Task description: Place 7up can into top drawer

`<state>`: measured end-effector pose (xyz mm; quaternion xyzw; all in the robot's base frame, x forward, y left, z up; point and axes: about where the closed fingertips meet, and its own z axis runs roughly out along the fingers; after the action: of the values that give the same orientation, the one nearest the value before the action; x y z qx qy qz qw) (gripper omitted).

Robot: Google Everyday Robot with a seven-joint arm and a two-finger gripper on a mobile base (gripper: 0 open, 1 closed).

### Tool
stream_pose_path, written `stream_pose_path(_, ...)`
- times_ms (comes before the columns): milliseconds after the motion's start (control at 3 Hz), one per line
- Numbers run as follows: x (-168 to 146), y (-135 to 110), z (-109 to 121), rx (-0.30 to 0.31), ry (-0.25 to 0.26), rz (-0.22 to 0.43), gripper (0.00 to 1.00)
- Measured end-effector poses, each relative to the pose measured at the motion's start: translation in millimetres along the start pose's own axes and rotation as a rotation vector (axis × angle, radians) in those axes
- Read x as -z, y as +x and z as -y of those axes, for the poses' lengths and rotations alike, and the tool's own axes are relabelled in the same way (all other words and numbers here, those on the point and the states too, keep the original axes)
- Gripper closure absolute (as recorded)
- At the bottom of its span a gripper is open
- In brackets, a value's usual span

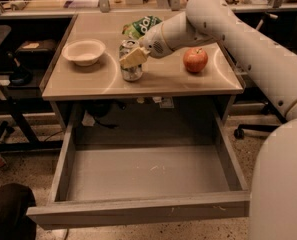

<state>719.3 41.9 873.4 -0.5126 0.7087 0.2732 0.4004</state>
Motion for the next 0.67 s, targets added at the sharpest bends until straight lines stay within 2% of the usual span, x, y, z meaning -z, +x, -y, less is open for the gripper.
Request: stream_pose_path(667, 43.3, 17.1, -48.8, -0.042, 0.075, -0.052, 1.0)
